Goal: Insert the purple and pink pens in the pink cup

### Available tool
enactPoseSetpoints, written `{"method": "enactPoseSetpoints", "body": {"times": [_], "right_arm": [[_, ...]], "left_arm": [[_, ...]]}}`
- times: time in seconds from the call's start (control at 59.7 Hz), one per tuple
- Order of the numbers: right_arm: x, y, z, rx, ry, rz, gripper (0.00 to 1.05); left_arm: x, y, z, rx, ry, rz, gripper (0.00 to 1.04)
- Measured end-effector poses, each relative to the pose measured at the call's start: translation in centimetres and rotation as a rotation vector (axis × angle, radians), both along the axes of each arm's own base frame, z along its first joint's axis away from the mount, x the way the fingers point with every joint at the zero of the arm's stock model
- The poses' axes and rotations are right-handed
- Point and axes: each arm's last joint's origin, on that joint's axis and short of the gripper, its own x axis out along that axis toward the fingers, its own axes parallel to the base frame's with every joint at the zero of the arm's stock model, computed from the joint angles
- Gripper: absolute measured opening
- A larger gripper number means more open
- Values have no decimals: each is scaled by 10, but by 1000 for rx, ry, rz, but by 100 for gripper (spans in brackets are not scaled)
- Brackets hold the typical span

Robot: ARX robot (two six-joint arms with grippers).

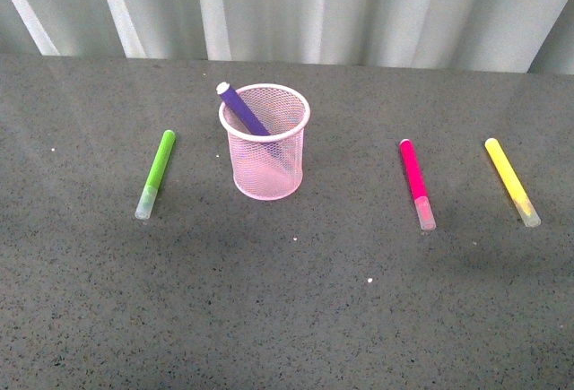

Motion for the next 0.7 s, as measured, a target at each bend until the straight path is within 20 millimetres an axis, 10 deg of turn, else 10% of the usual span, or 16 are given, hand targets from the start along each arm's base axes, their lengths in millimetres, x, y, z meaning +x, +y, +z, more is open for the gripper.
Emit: {"method": "enactPoseSetpoints", "body": {"times": [0.703], "right_arm": [[0, 0, 0, 0, 0, 0, 98]], "left_arm": [[-19, 0, 1, 0, -5, 0, 4]]}}
